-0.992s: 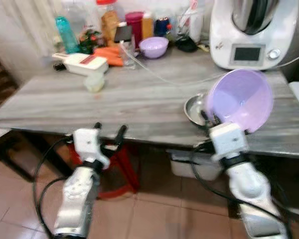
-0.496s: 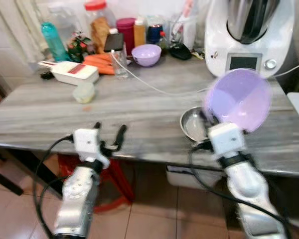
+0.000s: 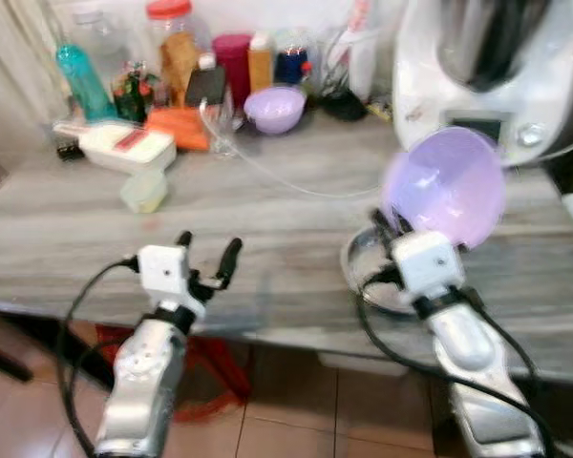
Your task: Setting the table
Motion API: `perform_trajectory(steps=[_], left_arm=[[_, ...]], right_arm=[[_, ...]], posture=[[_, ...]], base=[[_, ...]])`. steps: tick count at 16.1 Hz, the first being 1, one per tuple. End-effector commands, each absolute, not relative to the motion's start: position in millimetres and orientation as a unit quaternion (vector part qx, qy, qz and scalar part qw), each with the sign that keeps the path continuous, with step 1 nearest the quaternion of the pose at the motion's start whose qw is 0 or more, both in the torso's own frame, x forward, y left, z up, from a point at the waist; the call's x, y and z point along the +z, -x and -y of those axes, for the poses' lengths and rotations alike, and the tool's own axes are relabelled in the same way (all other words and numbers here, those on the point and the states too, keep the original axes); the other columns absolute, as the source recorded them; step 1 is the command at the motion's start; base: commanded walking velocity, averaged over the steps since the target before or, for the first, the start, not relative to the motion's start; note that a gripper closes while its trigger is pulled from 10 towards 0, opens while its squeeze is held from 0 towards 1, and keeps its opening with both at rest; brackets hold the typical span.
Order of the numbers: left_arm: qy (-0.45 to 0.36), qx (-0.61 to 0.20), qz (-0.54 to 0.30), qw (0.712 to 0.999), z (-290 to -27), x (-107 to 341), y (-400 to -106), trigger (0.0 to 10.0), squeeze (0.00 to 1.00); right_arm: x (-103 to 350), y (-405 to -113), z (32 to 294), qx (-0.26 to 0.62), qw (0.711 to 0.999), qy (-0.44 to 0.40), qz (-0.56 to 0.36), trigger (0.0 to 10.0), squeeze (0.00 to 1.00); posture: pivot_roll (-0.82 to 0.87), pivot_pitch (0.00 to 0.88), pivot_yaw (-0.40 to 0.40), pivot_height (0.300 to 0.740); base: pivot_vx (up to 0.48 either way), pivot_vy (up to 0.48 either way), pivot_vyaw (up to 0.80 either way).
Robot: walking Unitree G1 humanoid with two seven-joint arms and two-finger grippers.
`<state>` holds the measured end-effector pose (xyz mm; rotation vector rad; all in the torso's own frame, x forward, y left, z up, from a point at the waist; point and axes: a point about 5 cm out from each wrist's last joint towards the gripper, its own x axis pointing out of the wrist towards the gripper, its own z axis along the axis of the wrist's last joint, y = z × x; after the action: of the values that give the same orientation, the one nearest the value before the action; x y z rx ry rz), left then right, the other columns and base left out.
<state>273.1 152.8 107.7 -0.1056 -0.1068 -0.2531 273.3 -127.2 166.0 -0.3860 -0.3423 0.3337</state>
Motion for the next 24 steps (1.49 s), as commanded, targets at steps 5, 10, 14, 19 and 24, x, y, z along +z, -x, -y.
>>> perform_trajectory(steps=[5, 10, 14, 19, 24], left_arm=[[0.037, -0.202, 0.068, 0.976, -150.3, 114.7, -252.0, 10.0, 0.0], [0.035, -0.257, 0.057, 0.964, -150.9, 113.5, -232.8, 10.0, 0.0], [0.036, -0.263, 0.055, 0.963, -150.8, 113.9, -230.9, 10.0, 0.0], [0.039, -0.27, 0.052, 0.961, -150.2, 114.4, -231.1, 10.0, 0.0], [0.038, -0.273, 0.049, 0.96, -149.7, 112.4, -233.3, 10.0, 0.0]], right_arm=[[166.3, -287.4, 113.6, 0.26, 0.931, 0.203, 0.158, 10.0, 0.0], [153.9, -308.9, 99.4, 0.362, 0.898, 0.226, 0.11, 10.0, 0.0], [141.5, -313.9, 88.8, 0.406, 0.879, 0.236, 0.077, 10.0, 0.0], [127.9, -314.3, 81.5, 0.437, 0.865, 0.239, 0.054, 10.0, 0.0], [128.1, -316.3, 85.2, 0.431, 0.865, 0.25, 0.06, 10.0, 1.0]], posture=[[-0.09, 0.101, 0.085, 0.74], [-0.08, 0.113, 0.078, 0.74], [-0.08, 0.113, 0.078, 0.74], [-0.07, 0.117, 0.085, 0.74], [-0.07, 0.116, 0.088, 0.74]], base=[[0.0, 0.0, 0.0], [0.0, 0.0, 0.0], [0.0, 0.0, 0.0], [0.0, 0.0, 0.0], [0.0, 0.0, 0.0]])
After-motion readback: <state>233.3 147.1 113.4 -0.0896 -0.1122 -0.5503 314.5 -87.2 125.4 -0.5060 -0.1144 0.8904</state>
